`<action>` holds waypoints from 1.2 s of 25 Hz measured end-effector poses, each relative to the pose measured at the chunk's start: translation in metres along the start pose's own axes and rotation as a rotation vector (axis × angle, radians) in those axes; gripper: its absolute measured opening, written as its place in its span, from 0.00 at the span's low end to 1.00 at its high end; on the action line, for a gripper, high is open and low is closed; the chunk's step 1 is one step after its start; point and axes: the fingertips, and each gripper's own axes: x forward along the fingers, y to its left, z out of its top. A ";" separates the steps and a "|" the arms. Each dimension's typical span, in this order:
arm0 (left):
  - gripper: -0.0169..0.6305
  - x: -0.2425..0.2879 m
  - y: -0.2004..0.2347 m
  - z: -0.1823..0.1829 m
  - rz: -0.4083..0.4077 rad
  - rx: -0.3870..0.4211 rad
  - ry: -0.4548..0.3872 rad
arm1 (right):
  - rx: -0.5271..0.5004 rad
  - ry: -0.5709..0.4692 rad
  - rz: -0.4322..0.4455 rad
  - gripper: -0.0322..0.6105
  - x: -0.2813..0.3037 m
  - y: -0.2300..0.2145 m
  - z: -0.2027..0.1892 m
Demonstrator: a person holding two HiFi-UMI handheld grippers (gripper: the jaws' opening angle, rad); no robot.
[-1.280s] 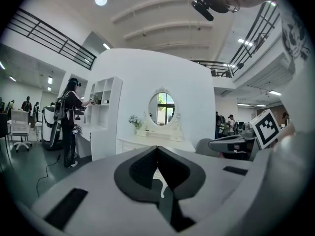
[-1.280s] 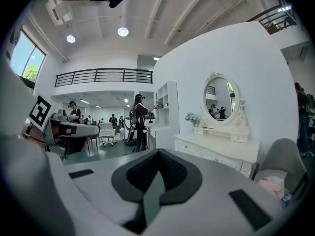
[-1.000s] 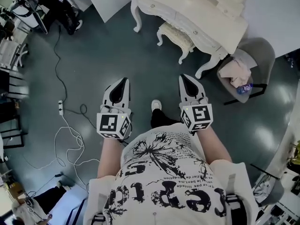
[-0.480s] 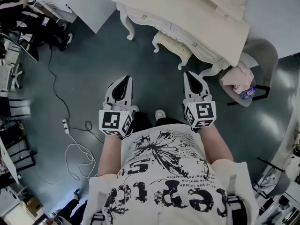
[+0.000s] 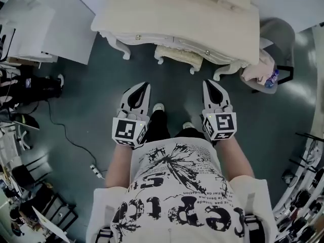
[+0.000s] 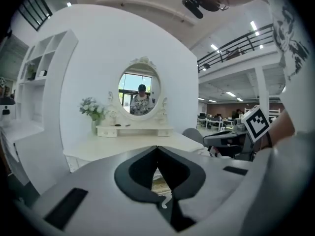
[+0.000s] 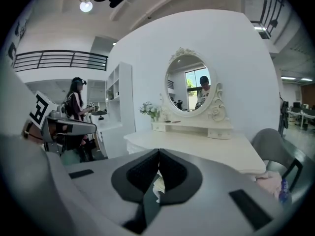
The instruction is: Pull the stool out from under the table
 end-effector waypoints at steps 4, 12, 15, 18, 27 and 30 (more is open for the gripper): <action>0.05 0.035 0.035 -0.013 -0.124 0.004 0.050 | 0.038 0.025 -0.102 0.07 0.027 0.000 -0.012; 0.05 0.106 0.068 -0.081 -0.224 -0.034 0.123 | 0.096 0.073 -0.164 0.08 0.089 -0.020 -0.068; 0.05 0.130 0.072 -0.116 -0.231 -0.052 0.142 | 0.127 0.100 -0.190 0.08 0.111 -0.030 -0.101; 0.05 0.145 0.073 -0.162 -0.209 -0.093 0.171 | 0.143 0.120 -0.191 0.08 0.126 -0.035 -0.144; 0.05 0.163 0.058 -0.338 -0.155 -0.138 0.226 | 0.106 0.175 -0.221 0.08 0.150 -0.059 -0.320; 0.05 0.169 0.050 -0.389 -0.151 -0.144 0.200 | 0.089 0.202 -0.248 0.08 0.163 -0.070 -0.382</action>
